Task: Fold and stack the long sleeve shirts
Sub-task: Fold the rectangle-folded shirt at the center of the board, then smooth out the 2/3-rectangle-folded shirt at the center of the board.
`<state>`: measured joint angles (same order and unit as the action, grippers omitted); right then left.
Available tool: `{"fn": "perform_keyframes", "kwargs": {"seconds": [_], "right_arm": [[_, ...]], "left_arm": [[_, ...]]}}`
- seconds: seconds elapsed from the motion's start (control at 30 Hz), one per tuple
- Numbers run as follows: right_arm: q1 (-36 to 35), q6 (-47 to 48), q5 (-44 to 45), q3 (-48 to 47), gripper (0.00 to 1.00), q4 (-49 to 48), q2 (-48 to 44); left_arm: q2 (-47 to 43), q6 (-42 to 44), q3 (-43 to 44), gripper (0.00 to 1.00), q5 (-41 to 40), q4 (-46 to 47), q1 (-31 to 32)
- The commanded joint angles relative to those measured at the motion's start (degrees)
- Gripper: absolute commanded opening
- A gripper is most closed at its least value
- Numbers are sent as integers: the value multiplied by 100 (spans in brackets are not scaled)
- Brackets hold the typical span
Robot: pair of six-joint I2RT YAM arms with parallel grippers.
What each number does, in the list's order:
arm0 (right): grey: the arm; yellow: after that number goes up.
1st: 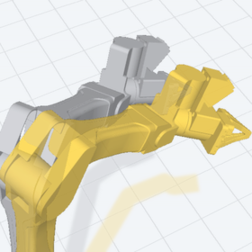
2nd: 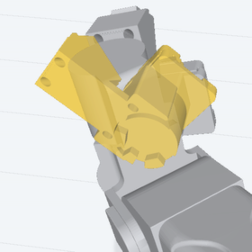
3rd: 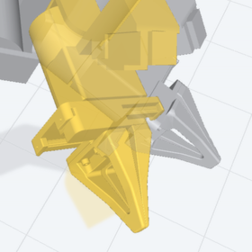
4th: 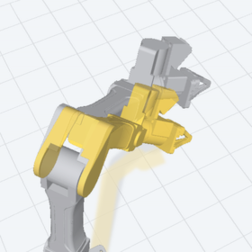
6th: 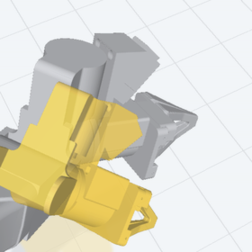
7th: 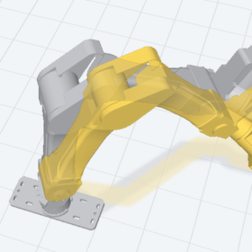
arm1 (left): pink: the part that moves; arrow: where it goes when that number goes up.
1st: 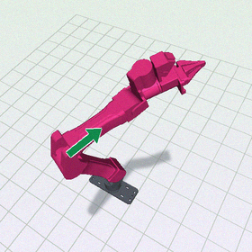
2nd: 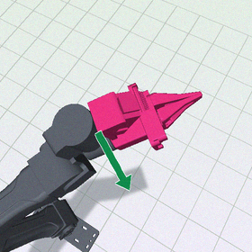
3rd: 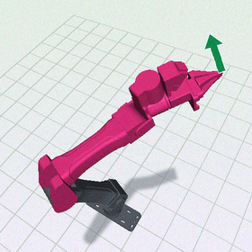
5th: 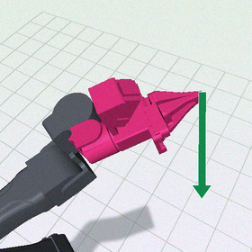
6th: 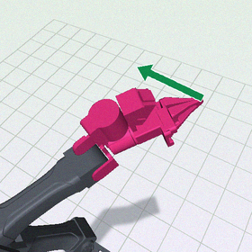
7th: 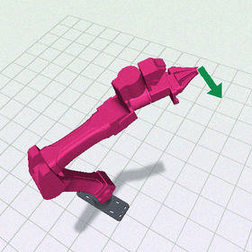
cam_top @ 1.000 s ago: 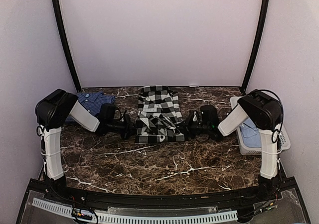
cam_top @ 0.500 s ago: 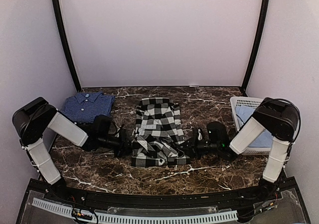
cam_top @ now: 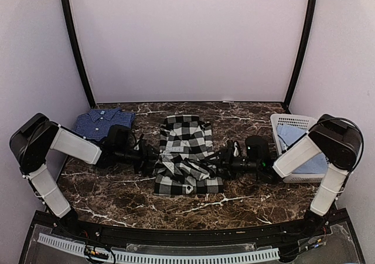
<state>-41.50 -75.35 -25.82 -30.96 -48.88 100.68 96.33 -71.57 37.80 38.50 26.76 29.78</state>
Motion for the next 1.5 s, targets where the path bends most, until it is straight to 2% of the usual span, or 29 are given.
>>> {"fn": "perform_keyframes", "kwargs": {"seconds": [0.0,0.23,0.4,0.6,0.87,0.93,1.0,1.1,1.3,1.47], "right_arm": [[115,114,-1,-110,66,-26,-118],[344,-62,-239,-210,81,-405,190],[427,-148,-225,-369,87,-475,352],[466,-183,-256,-636,97,-288,389],[492,-51,39,-777,99,468,132],[489,-10,97,-778,99,620,100],[502,65,73,-811,99,731,114],[500,213,27,-819,99,888,62],[502,634,39,-723,99,1117,-261],[458,1136,68,-838,99,1581,-481]], "left_arm": [[64,-98,159,57,58,330,-163],[252,-525,302,63,186,985,-253],[387,-1200,286,63,84,1612,-254],[445,-1442,597,63,-255,1564,-253],[573,-1758,716,63,-592,1605,-283],[608,-1582,842,62,-558,1560,-313],[546,-1067,1069,62,-602,1027,-363],[210,124,1425,62,-941,-320,-421],[-557,1653,1395,62,-1261,-1860,-455],[-1473,2564,1065,62,-1479,-2840,-391]]}}
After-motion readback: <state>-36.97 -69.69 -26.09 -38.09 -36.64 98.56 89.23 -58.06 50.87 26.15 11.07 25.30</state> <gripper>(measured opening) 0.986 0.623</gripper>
